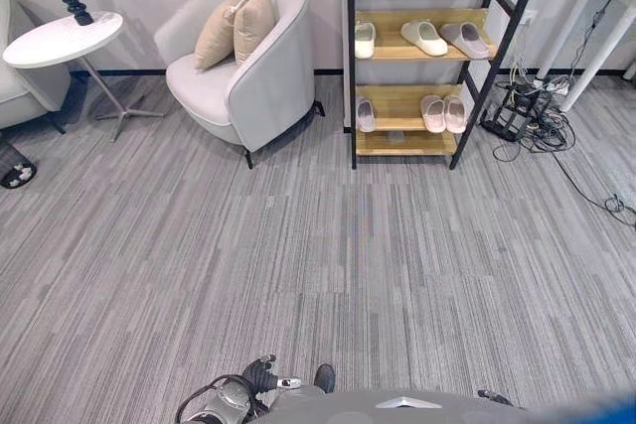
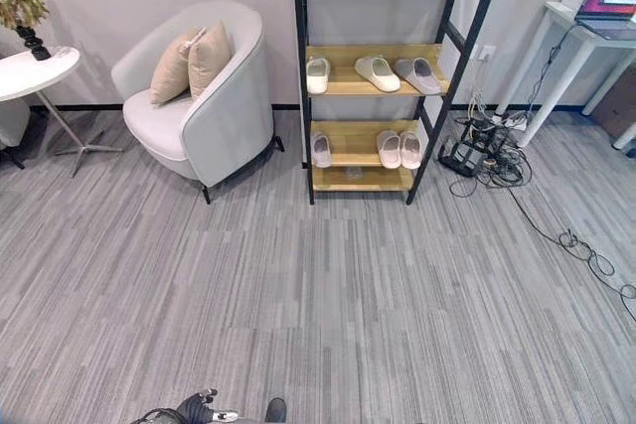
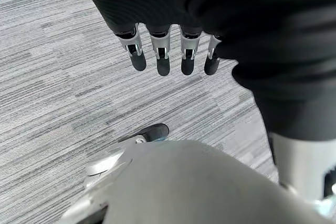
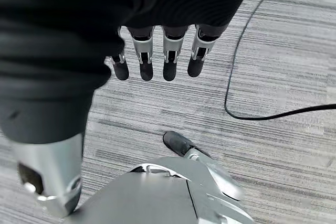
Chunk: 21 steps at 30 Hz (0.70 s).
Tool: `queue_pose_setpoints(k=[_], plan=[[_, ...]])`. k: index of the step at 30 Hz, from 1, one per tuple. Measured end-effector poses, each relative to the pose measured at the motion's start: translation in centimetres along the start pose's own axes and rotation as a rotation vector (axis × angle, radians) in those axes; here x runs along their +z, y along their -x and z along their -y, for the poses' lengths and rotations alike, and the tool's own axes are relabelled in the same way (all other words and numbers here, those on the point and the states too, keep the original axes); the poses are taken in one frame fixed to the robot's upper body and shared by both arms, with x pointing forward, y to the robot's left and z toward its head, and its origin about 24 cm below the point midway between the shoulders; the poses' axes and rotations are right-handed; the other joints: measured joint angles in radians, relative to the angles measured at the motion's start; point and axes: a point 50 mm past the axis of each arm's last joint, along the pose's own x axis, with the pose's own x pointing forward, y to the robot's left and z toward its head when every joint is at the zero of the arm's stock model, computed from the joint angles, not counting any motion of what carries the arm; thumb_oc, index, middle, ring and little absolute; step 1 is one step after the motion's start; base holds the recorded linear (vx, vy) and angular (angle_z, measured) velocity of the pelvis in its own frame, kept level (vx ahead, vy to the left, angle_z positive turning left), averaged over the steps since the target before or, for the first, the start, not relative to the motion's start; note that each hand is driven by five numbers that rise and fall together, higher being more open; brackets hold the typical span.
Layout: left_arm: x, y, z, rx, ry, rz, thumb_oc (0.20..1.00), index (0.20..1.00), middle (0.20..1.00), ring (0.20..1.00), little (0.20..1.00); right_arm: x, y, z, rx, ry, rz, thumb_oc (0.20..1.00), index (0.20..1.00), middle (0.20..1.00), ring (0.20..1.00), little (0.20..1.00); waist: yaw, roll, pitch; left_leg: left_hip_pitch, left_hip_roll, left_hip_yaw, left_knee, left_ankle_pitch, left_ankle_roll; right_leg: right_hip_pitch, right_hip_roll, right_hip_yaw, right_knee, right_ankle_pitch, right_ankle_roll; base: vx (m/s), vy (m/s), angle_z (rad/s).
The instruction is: Arrange the slippers neatly on the shoe rack.
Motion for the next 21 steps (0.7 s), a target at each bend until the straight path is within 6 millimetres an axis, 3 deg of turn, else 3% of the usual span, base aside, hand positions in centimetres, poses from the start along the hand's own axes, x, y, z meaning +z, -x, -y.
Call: queue_pose_setpoints(k=[5,9,11,13,15,16,17,18,19,20,21], plan=[[0.9,-0.2,0.2,-0.008,-0.022,0.018,1.000,1.000,1.000,1.000,1.000,0.8,-0.1,0.5,-0.013,-0.024,0.023,1.000,1.000,1.000,1.000,1.000,-0.052,0.021,0.012,0.000,0.019,0.007,0.001,0.001,-0.005,0.000,0.018,0.003,0.001,-0.002,-0.010,0.03,-0.128,-0.06],[1.7,-0.3,0.5,-0.022,-0.066,0.037,1.000,1.000,1.000,1.000,1.000,1.5,-0.1,1.0,-0.025,-0.011,0.042,1.000,1.000,1.000,1.000,1.000,-0.063,0.035,0.013,0.005,0.037,0.023,0.003,-0.007,-0.021,-0.004,0.033,0.020,0.008,-0.013,-0.023,0.05,-0.196,-0.14],[2.3,-0.4,0.2,-0.014,-0.082,0.049,1.000,1.000,1.000,1.000,1.000,2.3,-0.2,1.4,-0.036,0.014,0.058,1.000,1.000,1.000,1.000,1.000,-0.059,0.035,0.034,-0.008,0.062,0.054,0.059,-0.039,-0.045,-0.040,0.049,0.056,0.070,-0.045,-0.047,-0.02,-0.145,-0.43],[3.5,-0.6,-0.2,-0.004,-0.089,0.079,1.000,1.000,1.000,1.000,1.000,2.6,-0.2,1.4,-0.038,0.019,0.066,1.000,1.000,1.000,1.000,1.000,-0.058,0.026,0.058,-0.065,0.075,0.052,0.170,-0.060,-0.069,-0.066,0.058,0.062,0.110,-0.070,-0.074,0.02,-0.158,-0.18],[5.5,-0.7,-1.7,0.042,-0.103,0.129,1.000,1.000,1.000,1.000,1.000,3.5,-0.3,1.7,-0.046,0.044,0.074,1.000,1.000,1.000,1.000,1.000,-0.033,-0.001,0.113,-0.240,0.067,0.046,0.506,-0.031,-0.109,-0.073,0.058,0.079,0.125,-0.083,-0.111,0.17,-0.024,-0.14],[6.1,-0.7,-2.1,0.058,-0.106,0.151,1.000,1.000,1.000,1.000,1.000,3.5,-0.3,2.0,-0.055,0.049,0.070,1.000,1.000,1.000,1.000,1.000,-0.033,-0.011,0.123,-0.312,0.061,0.030,0.602,-0.022,-0.108,-0.063,0.060,0.080,0.120,-0.081,-0.127,0.19,0.037,0.01],[6.8,-0.8,-1.9,0.056,-0.100,0.170,1.000,1.000,1.000,1.000,1.000,3.2,-0.3,2.9,-0.086,0.051,0.049,1.000,1.000,1.000,1.000,1.000,-0.031,-0.009,0.128,-0.356,0.020,0.005,0.476,-0.038,-0.095,-0.052,0.059,0.078,0.091,-0.075,-0.116,0.32,0.156,-0.02],[6.6,-0.8,-1.7,0.050,-0.091,0.172,1.000,1.000,1.000,1.000,1.000,3.1,-0.2,3.4,-0.101,0.053,0.042,1.000,1.000,1.000,1.000,1.000,-0.024,0.001,0.127,-0.331,0.002,-0.001,0.246,-0.008,-0.079,-0.033,0.068,0.069,0.058,-0.056,-0.110,0.33,0.200,-0.09],[5.8,-0.7,-1.5,0.049,-0.078,0.158,1.000,1.000,1.000,1.000,1.000,3.7,-0.2,3.5,-0.108,0.054,0.066,1.000,1.000,1.000,1.000,1.000,-0.032,0.009,0.124,-0.334,-0.006,-0.003,0.182,0.017,-0.087,0.009,0.092,0.092,0.024,-0.054,-0.107,0.53,0.316,-0.78],[4.5,-0.6,-1.4,0.053,-0.015,0.120,1.000,1.000,1.000,1.000,1.000,5.1,-0.3,3.6,-0.111,0.046,0.099,1.000,1.000,1.000,1.000,1.000,-0.011,0.010,0.124,-0.296,-0.004,-0.017,0.041,0.032,-0.085,0.025,0.109,0.154,0.004,-0.063,-0.099,0.49,0.329,-1.19],[3.3,-0.6,-1.4,0.058,0.046,0.079,1.000,1.000,1.000,1.000,1.000,5.7,-0.3,3.8,-0.119,0.034,0.107,1.000,1.000,1.000,1.000,1.000,-0.003,0.008,0.127,-0.269,-0.026,-0.027,0.017,0.042,-0.054,0.042,0.104,0.179,0.006,-0.076,-0.093,0.62,0.457,-1.21]])
